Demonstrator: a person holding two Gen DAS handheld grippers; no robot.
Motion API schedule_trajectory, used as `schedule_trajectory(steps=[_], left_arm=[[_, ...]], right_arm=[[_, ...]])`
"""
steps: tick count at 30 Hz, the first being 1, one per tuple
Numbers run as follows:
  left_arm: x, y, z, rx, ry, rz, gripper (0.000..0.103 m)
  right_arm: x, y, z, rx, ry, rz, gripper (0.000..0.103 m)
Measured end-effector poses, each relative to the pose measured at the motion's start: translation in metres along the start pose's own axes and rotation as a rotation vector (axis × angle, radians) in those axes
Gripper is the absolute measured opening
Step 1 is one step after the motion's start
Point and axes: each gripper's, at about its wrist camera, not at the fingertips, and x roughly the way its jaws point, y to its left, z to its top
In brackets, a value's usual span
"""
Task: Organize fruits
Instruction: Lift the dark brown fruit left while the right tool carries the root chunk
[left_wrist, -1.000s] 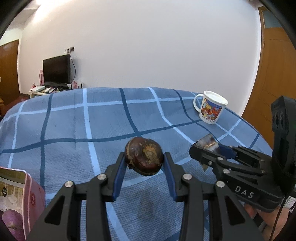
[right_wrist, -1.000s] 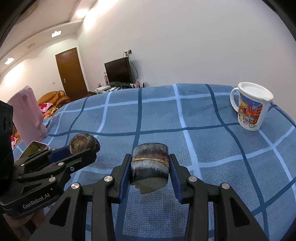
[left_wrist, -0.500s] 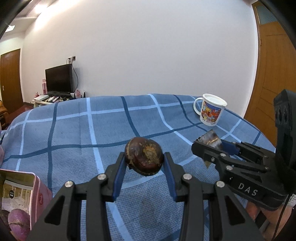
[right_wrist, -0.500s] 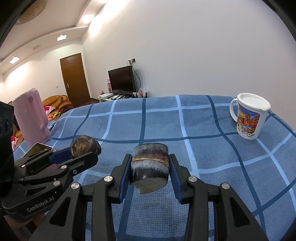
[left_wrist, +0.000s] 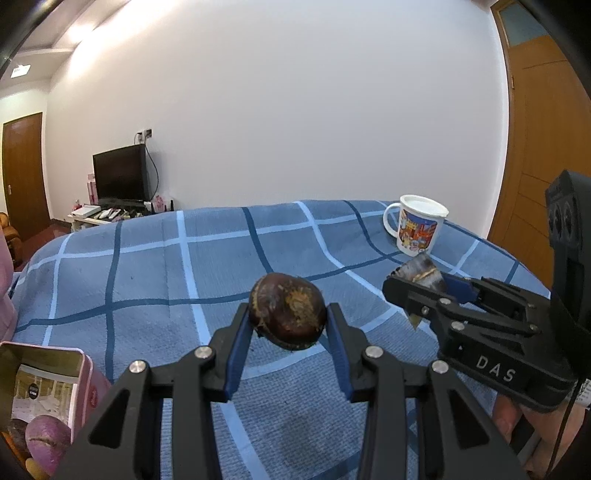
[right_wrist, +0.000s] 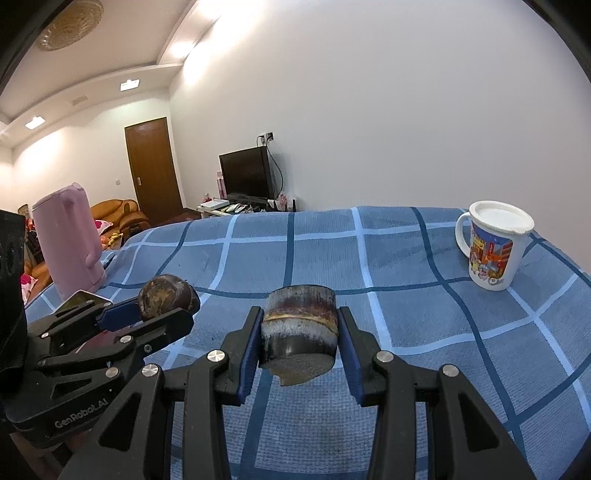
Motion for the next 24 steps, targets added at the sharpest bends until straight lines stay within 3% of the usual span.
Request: schedule_trajectory(steps=[24], left_arm=[[-0.023, -0.008, -0.004, 0.045, -0.091, 0.035, 0.042]], right_arm=[[-0.015, 0.008, -0.003, -0.046, -0.087, -0.002, 0.041]])
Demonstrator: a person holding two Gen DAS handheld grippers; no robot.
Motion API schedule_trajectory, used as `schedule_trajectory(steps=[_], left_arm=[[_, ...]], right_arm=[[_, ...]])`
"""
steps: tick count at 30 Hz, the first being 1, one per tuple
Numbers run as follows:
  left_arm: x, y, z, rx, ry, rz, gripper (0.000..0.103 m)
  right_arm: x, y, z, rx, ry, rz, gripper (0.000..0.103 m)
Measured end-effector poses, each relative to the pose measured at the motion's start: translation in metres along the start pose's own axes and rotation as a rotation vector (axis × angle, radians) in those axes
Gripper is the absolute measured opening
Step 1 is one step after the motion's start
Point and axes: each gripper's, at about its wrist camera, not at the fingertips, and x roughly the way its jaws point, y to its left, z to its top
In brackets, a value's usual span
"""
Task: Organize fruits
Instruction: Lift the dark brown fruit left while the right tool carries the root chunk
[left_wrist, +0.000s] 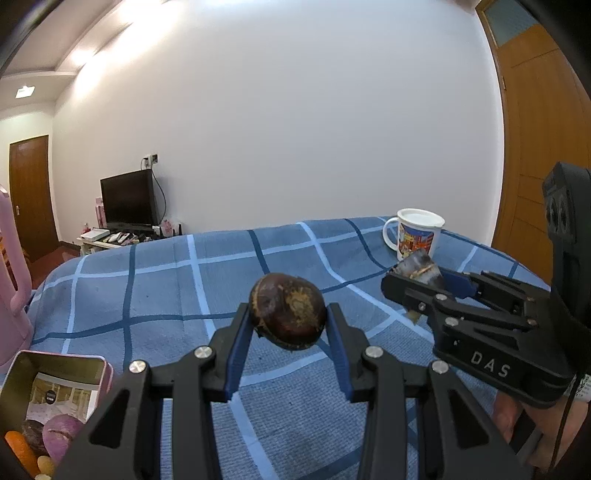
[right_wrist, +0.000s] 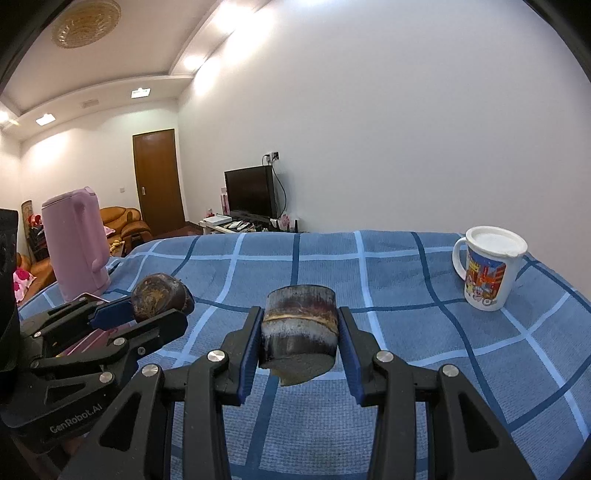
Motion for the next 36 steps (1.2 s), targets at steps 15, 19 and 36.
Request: schedule_trajectory(steps=[15, 19, 36], left_arm=[[-0.013, -0.002, -0.005, 0.021, -0.021, 0.003, 0.042], [-0.014, -0.001, -0.006, 0.018, -0.020, 0.000, 0.042], [-0.025, 0.007, -0.011, -0.004, -0.025, -0.004, 0.042]], right_arm=[[-0.017, 0.011, -0.003, -0.047, -0.074, -0.010, 0.041], [-0.021, 0.015, -0.004, -0.058, -0.087, -0.013, 0.041], [-0.029, 0.021, -0.006, -0.072, -0.092, 0.009, 0.041]])
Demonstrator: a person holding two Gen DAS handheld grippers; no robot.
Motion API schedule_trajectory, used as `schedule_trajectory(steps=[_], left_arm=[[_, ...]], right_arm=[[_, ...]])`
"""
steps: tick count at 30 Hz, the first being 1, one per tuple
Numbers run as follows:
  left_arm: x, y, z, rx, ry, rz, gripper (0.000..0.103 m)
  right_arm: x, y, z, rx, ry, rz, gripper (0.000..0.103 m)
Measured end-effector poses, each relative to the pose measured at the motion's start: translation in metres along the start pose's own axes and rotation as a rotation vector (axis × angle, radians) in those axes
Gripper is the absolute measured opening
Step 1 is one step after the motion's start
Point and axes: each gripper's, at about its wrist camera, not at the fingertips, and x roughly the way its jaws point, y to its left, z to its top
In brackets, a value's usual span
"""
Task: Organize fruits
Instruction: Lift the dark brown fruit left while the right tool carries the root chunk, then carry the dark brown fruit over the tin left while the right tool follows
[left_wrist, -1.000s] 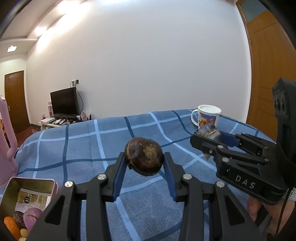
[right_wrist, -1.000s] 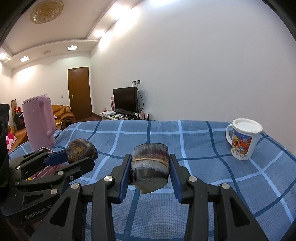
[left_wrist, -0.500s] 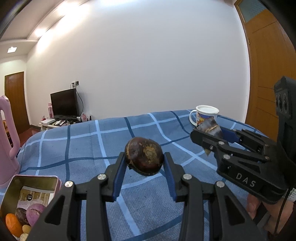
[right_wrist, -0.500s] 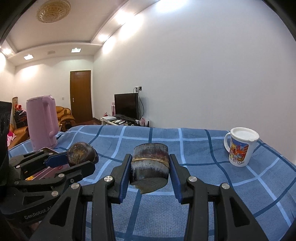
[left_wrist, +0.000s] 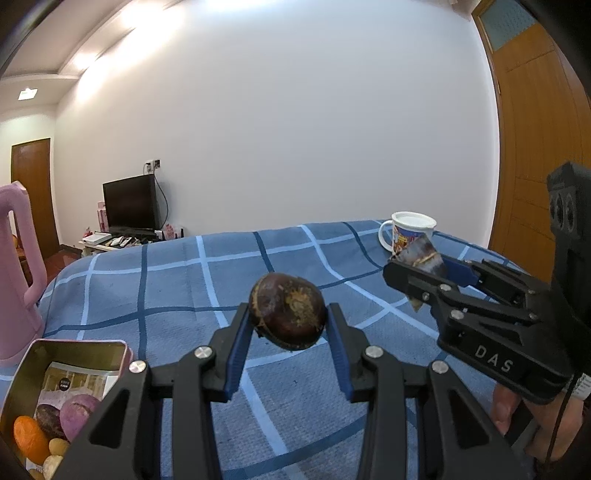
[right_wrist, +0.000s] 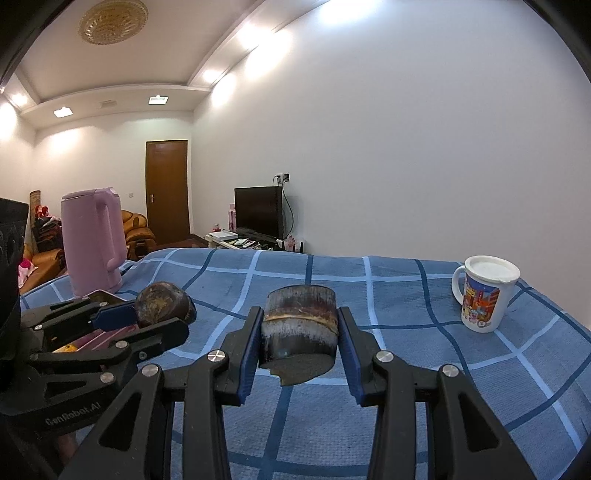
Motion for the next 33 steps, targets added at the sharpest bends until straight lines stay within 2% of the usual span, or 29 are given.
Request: schedule_trajectory(steps=[16, 33], left_arm=[[-0.020, 0.013, -0.009, -0.018, 0.015, 0.005, 0.042], [-0.062, 0.047, -0.023, -0.024, -0.013, 0.054, 0.042]], right_arm=[[-0.006, 0.020, -0.002, -0.019, 0.024, 0.042, 0.041], [-0.006, 0.071, -0.006, -0.059, 0.070, 0.146, 0.041]])
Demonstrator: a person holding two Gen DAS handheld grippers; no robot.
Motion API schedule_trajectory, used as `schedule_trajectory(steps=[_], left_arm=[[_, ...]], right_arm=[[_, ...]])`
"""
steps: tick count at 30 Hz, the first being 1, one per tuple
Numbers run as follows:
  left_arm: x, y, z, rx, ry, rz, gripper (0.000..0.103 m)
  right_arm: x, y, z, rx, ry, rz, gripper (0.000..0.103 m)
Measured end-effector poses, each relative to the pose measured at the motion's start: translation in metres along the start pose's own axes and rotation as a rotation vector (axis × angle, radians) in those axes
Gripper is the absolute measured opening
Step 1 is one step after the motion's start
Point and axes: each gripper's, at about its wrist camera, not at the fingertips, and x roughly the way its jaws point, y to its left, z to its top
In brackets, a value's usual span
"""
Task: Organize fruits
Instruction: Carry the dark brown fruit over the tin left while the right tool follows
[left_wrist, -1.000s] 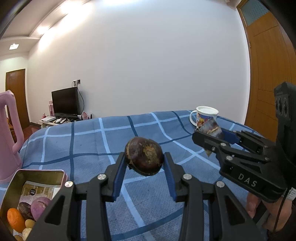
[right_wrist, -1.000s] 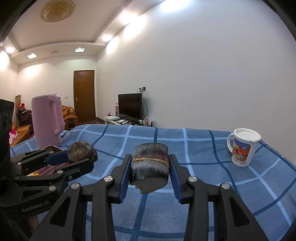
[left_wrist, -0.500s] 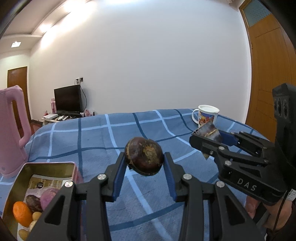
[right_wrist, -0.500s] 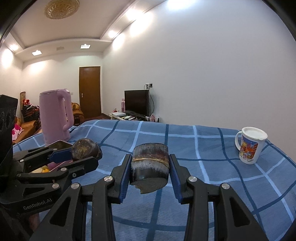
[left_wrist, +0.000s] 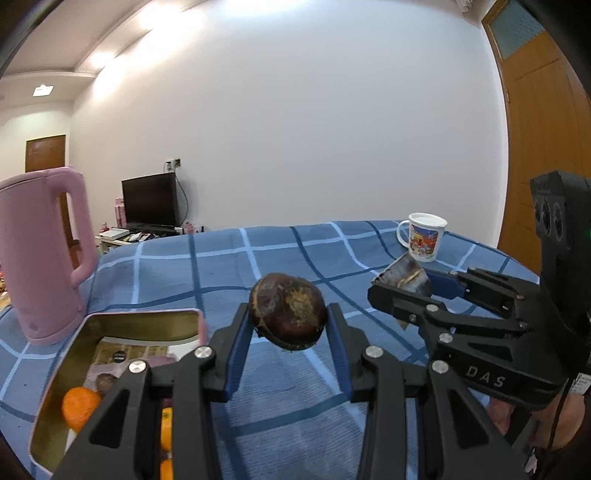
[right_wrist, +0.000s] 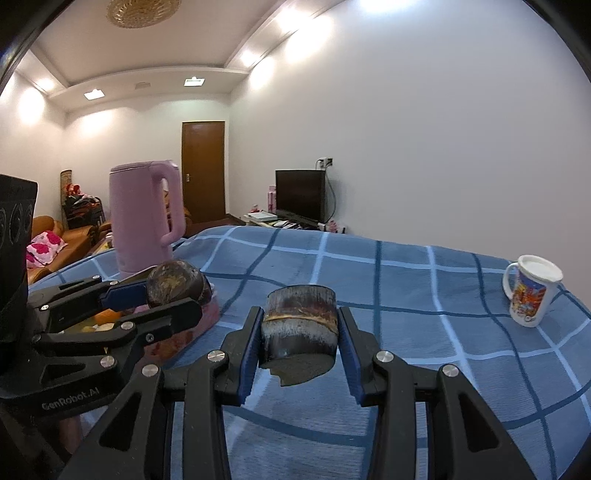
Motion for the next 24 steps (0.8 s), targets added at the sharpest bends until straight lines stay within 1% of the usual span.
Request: schedule_trajectory(steps=[7, 15, 24], left_arm=[[-0.012, 0.020, -0.004, -0.017, -0.004, 0.019, 0.042], [-0.023, 0.046, -0.009, -0.050, -0.005, 0.059, 0.042], [-0.029, 0.063, -0.012, -0.063, -0.001, 0.088, 0.042]], right_arm=[[0.007, 0.024, 0.001, -0.034, 0.021, 0.043, 0.041], [0.016, 0.049, 0.002, -0.076, 0.036, 0.080, 0.041], [0.026, 0.072, 0.005, -0.112, 0.050, 0.116, 0.042]])
